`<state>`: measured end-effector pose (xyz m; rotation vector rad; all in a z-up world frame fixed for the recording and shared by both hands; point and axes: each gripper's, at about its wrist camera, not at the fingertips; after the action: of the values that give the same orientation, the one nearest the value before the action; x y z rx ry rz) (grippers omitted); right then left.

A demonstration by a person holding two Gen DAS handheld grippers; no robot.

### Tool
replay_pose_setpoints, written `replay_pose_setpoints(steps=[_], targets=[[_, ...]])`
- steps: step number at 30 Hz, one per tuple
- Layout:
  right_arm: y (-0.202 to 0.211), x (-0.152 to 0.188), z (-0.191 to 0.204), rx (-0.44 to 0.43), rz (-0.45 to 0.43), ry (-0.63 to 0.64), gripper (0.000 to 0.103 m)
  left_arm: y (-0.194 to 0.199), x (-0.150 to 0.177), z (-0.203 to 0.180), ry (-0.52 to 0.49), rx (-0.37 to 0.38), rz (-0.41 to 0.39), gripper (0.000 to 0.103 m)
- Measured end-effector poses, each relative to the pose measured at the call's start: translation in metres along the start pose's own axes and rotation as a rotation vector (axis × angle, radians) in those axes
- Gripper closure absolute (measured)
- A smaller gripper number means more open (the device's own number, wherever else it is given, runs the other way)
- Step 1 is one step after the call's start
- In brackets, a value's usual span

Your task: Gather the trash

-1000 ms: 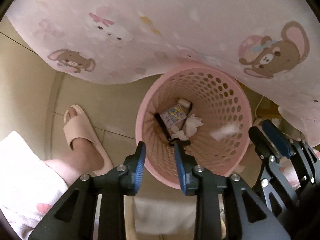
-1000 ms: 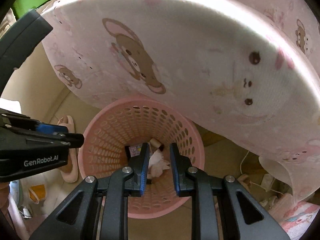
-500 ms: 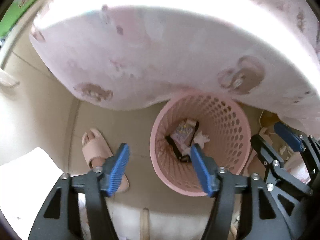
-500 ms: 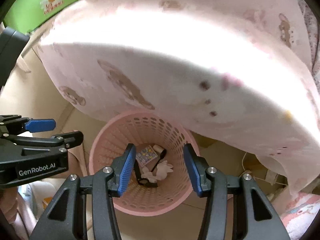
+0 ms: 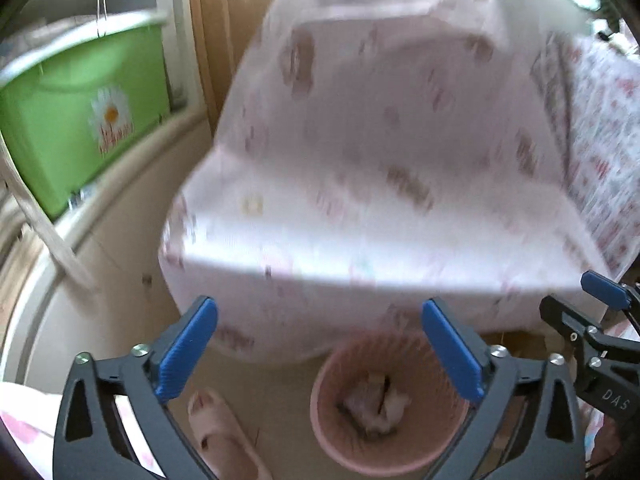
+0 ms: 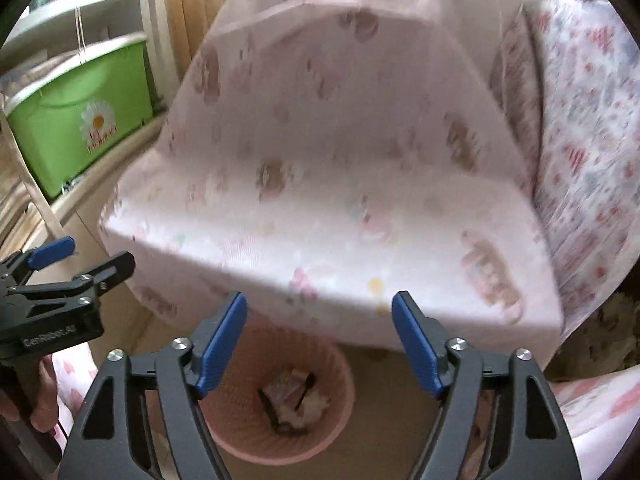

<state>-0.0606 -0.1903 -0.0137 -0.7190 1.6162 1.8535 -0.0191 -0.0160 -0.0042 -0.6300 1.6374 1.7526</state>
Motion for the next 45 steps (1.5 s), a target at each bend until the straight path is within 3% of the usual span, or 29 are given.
replay_pose_setpoints(steps=[4,7,12,22,45], targets=[[0.026,-0.008,-0.008,-0.012,-0.064,0.002,0.015,0.023,-0.006,-0.002,0.004,-0.005,-0.116,0.001],[0.034,-0.012,-0.008,0.013,-0.11,0.018,0.015,0.031,-0.009,0.0,0.032,0.019,-0.144,0.001],[0.034,-0.014,-0.007,0.034,-0.108,0.041,0.015,0.038,-0.006,0.005,0.035,-0.016,-0.192,0.001],[0.036,-0.013,-0.011,0.04,-0.128,0.015,0.015,0.044,-0.003,-0.003,0.025,-0.025,-0.227,0.001],[0.034,-0.011,-0.015,0.051,-0.122,-0.005,0.015,0.041,-0.001,-0.001,0.035,-0.056,-0.221,0.001]])
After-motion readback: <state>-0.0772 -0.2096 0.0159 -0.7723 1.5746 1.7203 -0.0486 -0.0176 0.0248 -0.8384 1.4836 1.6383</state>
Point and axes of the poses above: each gripper's, at about its wrist camera, not at the fingertips, and y roughly against the way its jaws point, z to its left, x to its underside, and after that the axes turned 7 degrees about -x, right-handed
